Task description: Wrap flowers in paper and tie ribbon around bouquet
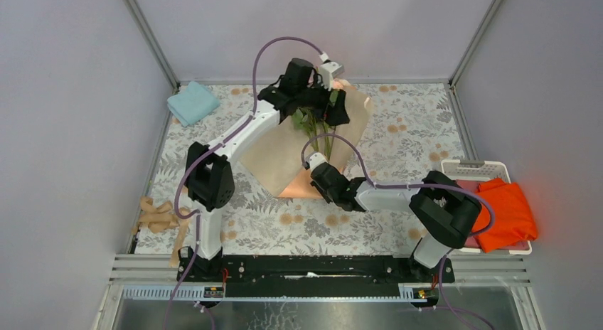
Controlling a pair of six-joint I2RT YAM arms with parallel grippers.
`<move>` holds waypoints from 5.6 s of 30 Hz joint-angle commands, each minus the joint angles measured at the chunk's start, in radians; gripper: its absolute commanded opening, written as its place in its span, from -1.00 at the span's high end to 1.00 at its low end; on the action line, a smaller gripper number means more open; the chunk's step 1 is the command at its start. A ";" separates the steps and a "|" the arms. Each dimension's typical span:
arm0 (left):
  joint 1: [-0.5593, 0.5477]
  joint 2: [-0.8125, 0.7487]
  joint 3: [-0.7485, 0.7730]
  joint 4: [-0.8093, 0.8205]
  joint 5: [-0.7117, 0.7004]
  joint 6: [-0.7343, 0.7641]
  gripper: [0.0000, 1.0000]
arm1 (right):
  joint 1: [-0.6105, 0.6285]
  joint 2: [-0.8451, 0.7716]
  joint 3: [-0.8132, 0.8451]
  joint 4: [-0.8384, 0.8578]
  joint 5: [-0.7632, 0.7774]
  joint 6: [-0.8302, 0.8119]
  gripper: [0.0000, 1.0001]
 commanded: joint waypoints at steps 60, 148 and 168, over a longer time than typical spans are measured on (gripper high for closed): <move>0.095 0.118 -0.441 0.201 -0.344 0.000 1.00 | 0.010 -0.240 0.150 -0.320 -0.480 -0.263 -0.35; 0.132 0.134 -0.461 0.111 -0.319 0.025 1.00 | -0.927 0.323 0.259 0.094 -0.889 0.458 0.79; 0.131 0.134 -0.476 0.114 -0.315 0.013 1.00 | -0.756 0.254 -0.096 0.427 -1.178 0.680 -0.17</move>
